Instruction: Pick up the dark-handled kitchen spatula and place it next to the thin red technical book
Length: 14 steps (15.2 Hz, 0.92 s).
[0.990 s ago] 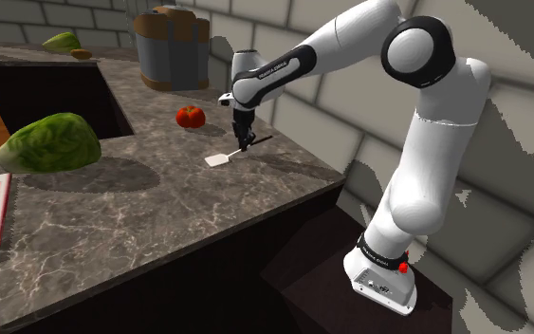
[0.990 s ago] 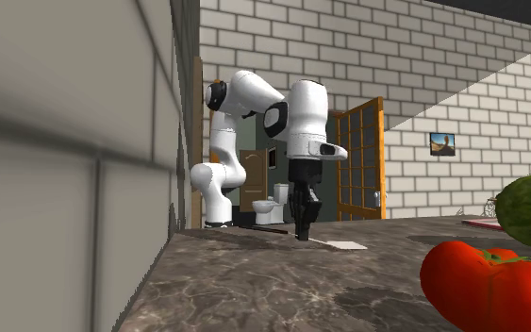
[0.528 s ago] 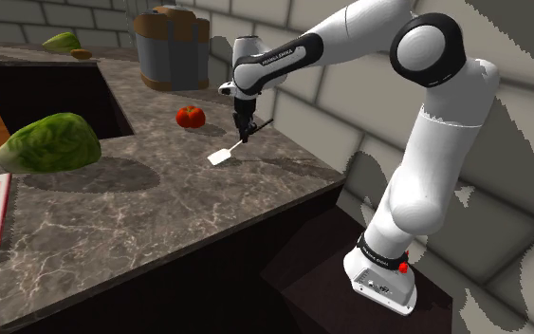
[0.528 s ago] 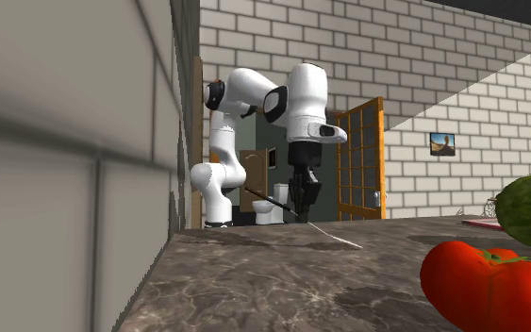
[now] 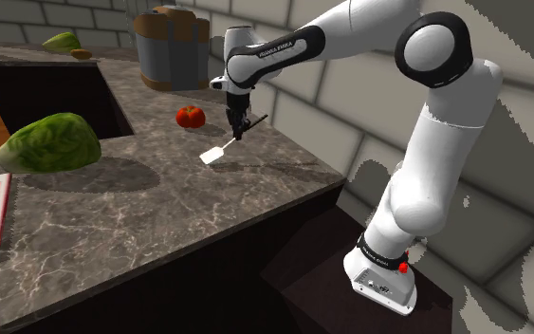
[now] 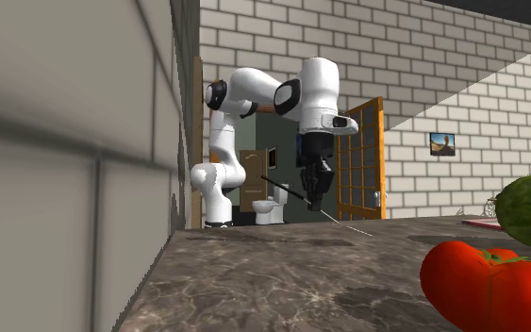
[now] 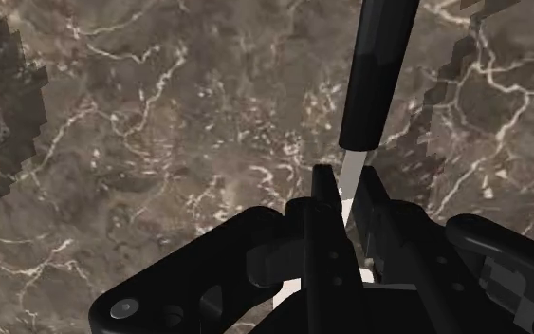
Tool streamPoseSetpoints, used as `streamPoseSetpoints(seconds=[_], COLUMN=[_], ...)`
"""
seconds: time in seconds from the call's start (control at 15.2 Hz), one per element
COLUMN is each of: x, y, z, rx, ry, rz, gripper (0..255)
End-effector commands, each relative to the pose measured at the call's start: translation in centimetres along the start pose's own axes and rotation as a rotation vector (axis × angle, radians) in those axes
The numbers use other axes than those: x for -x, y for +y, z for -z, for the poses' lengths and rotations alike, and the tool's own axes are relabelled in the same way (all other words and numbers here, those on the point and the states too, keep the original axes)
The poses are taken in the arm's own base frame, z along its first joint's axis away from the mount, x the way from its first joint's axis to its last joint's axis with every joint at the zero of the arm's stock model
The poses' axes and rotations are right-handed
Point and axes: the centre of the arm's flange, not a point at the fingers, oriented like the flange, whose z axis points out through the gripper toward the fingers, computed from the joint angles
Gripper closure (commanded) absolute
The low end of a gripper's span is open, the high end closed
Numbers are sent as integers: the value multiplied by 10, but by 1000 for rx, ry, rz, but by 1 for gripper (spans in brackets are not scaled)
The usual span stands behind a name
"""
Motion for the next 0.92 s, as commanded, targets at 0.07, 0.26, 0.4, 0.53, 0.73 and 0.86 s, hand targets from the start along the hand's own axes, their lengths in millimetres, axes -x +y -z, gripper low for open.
streamPoseSetpoints(seconds=[0.07, 0.26, 0.4, 0.53, 0.73, 0.86], x=[-38, -76, -101, -126, -164, -189], y=[-14, -26, -35, -43, -55, -63], z=[4, 7, 8, 10, 12, 14], rx=[0, 0, 0, 0, 0, 0], ry=[0, 0, 0, 0, 0, 0], rz=[-1, -1, -1, -1, -1, -1], gripper=[255, 255, 255, 255, 255, 255])
